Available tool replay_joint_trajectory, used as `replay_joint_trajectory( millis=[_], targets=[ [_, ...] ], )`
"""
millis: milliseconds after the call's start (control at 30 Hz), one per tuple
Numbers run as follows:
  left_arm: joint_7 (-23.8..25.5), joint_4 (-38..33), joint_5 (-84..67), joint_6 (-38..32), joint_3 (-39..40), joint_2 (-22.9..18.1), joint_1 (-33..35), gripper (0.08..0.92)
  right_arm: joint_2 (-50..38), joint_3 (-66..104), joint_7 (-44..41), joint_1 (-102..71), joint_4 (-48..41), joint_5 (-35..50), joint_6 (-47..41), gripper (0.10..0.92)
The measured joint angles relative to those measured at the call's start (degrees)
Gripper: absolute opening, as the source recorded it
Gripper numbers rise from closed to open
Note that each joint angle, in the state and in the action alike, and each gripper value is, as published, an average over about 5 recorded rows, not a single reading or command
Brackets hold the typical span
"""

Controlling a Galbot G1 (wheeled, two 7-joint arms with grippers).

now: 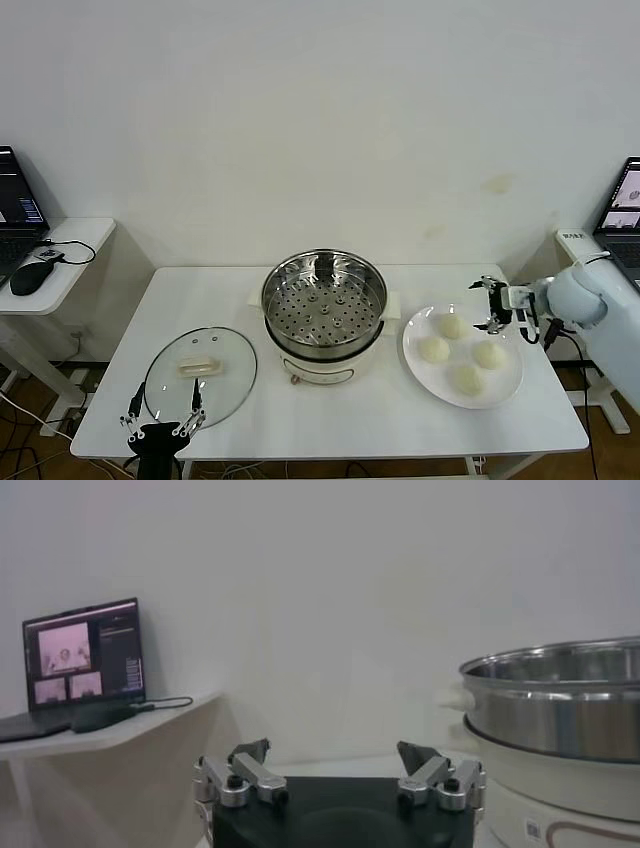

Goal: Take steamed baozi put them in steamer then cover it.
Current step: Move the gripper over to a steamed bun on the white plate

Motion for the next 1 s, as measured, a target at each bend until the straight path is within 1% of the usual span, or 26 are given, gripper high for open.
replay_joint_trajectory(
  millis=[267,600,1000],
  targets=[
    [0.0,0.6,-0.4,0.0,-0.9,0.1,-0.4,0.823,4.6,-8.1,-2.5,6.4,-8.3,-1.6,1.3,0.823],
    [0.0,1.2,-0.9,-0.3,-1.9,0.1,-0.6,0.823,11.0,-12.1,-3.1,9.4,-16.7,-4.5,1.9,0.823],
    [0.0,1.7,-1.4,-0.9,-2.4,0.2,-0.8,0.823,15.8,-12.7,-2.6,10.1,-23.0,-7.4,1.6,0.823]
  ],
)
